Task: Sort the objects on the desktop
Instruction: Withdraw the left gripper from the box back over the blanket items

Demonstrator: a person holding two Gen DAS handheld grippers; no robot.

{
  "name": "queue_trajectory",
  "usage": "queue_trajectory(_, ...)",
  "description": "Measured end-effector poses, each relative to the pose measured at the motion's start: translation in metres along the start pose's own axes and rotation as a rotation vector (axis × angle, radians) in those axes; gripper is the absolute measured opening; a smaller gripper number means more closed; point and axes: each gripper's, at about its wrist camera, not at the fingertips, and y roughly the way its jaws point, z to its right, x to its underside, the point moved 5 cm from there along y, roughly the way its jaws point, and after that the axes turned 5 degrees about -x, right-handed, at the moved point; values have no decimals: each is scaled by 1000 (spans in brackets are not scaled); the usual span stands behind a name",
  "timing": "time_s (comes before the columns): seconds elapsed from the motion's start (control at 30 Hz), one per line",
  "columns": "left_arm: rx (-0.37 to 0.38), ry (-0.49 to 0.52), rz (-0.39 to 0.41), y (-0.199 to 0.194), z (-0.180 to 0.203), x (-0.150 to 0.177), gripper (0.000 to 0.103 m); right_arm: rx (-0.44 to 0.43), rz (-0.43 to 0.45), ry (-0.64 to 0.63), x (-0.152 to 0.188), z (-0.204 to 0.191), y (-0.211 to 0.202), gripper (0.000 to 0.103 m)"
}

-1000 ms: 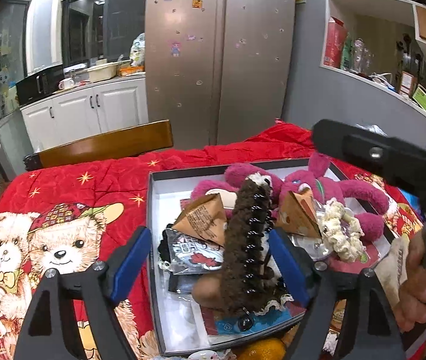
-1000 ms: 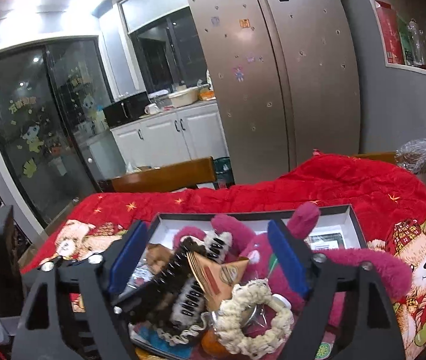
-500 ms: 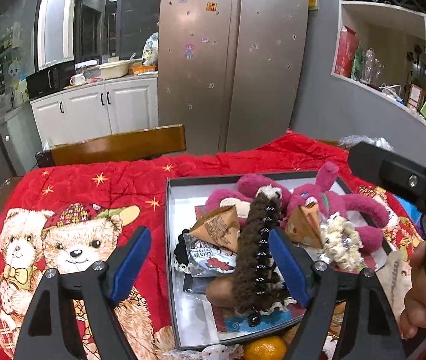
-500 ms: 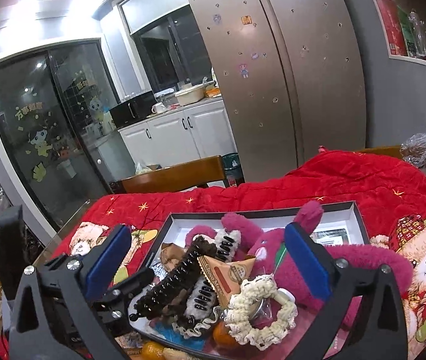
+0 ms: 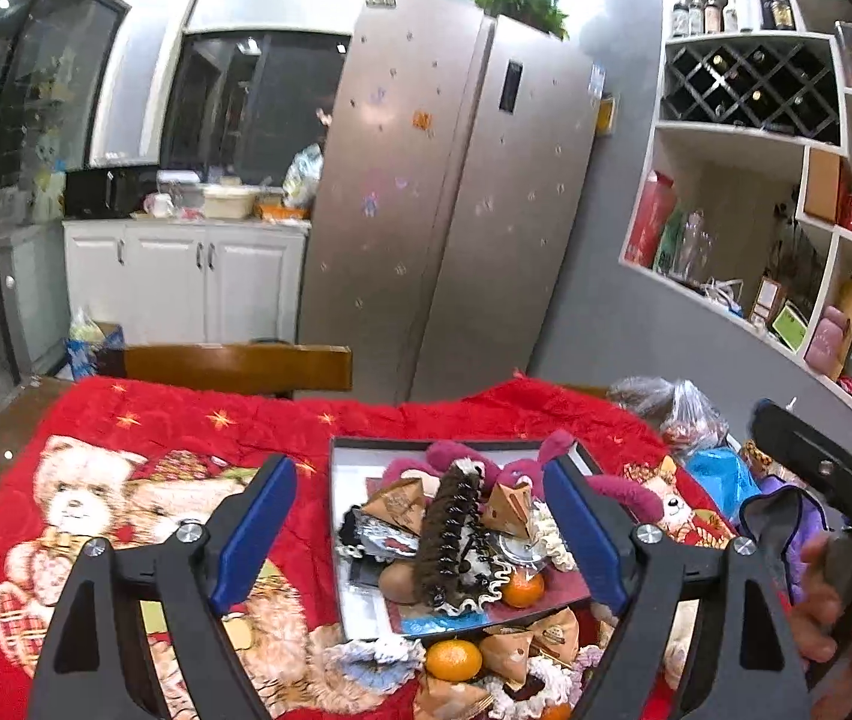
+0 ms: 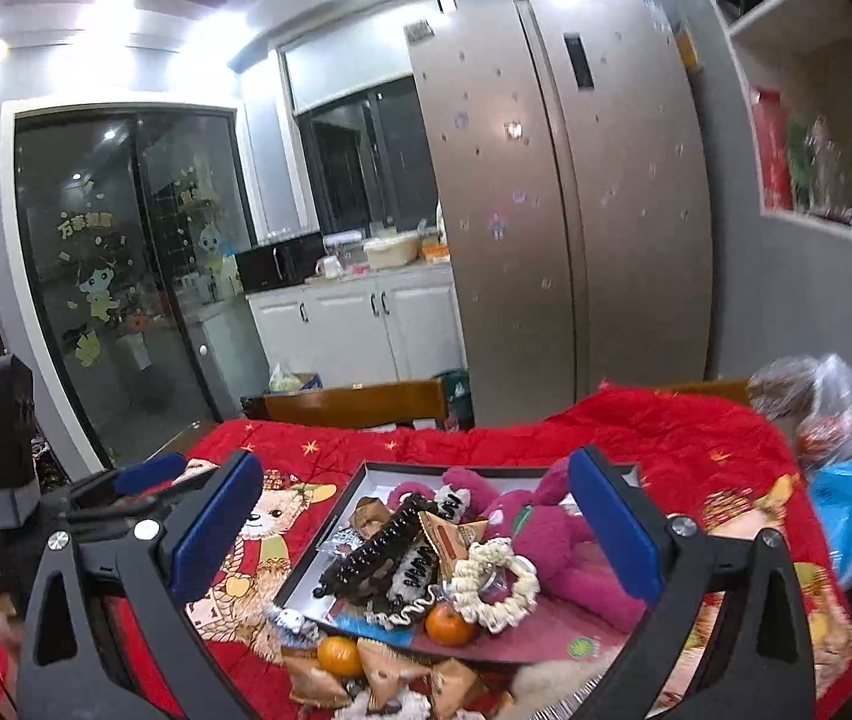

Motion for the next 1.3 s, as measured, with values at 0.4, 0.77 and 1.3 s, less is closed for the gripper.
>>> queue_trajectory(0.4,-121,93,-10,-33,4,31,89,-6,-8,-47,22,-35,-62,103)
queue_trajectory(0.77,-44,67,-46,-57,-10,94,89,-26,70,-19,66,-37,-87,103)
queue_trajectory(1.3,39,92,-97,-43,28,127,89,105,-35,-9,122,39,-78,103)
